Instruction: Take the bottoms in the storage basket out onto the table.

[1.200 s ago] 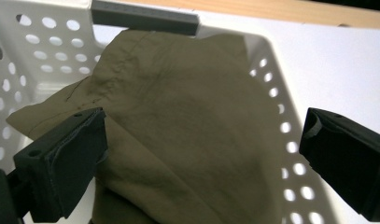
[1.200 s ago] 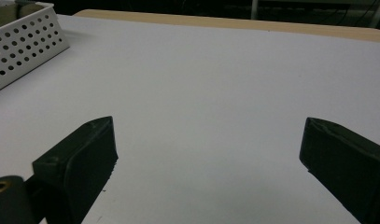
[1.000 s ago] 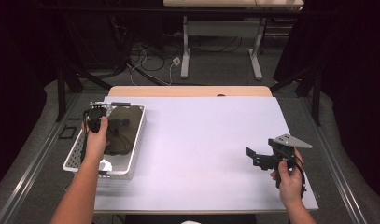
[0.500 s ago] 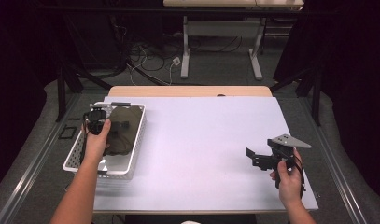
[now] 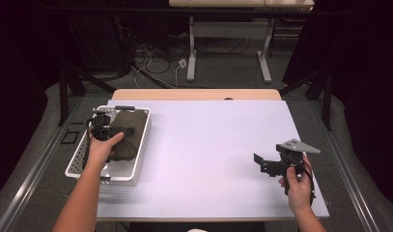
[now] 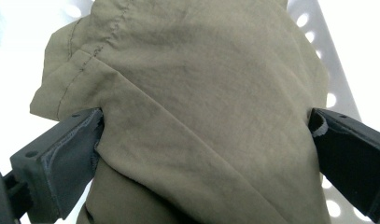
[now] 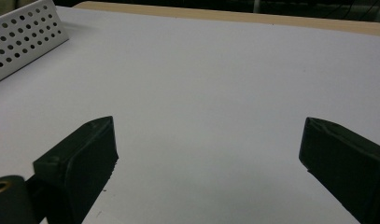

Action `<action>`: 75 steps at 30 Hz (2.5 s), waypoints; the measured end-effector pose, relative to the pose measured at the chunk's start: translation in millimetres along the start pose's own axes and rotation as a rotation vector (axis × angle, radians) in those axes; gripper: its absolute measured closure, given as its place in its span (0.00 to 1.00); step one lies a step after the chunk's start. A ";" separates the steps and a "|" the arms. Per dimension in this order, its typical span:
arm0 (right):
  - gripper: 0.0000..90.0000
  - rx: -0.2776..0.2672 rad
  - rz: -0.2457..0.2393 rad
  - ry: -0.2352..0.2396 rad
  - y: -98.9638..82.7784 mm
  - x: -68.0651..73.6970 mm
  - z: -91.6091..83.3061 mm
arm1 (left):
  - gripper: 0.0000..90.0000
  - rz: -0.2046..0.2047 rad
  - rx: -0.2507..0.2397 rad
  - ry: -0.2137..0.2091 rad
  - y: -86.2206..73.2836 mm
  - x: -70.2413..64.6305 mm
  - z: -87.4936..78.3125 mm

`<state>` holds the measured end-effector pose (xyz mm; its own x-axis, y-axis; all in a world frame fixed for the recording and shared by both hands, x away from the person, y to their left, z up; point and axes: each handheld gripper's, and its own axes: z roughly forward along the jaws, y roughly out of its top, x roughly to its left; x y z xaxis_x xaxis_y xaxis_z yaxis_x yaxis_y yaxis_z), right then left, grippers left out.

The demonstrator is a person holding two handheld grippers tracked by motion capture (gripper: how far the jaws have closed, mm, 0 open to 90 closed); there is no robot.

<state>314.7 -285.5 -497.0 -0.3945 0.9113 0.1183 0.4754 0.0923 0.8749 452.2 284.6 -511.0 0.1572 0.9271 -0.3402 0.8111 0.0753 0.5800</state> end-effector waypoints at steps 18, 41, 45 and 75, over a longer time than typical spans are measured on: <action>0.05 0.018 -0.014 0.005 -1.0 -0.4 1.7 | 0.00 0.053 0.050 0.035 -2.8 -2.8 11.7; 0.06 0.026 -0.008 0.008 -1.8 -0.2 3.7 | 0.03 0.039 0.112 -0.001 -4.8 1.0 20.7; 0.06 0.026 -0.007 0.007 -1.9 -0.1 3.8 | 0.06 0.039 0.117 -0.002 -5.3 0.4 20.7; 0.06 0.036 -0.011 -0.002 -1.8 -0.7 5.3 | 0.24 0.061 0.128 0.024 -6.0 -2.9 17.4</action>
<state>318.3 -284.2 -501.2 -0.3987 0.9107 0.1078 0.4992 0.1169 0.8586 456.7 275.1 -526.3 0.1957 0.9373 -0.2884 0.8660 -0.0272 0.4993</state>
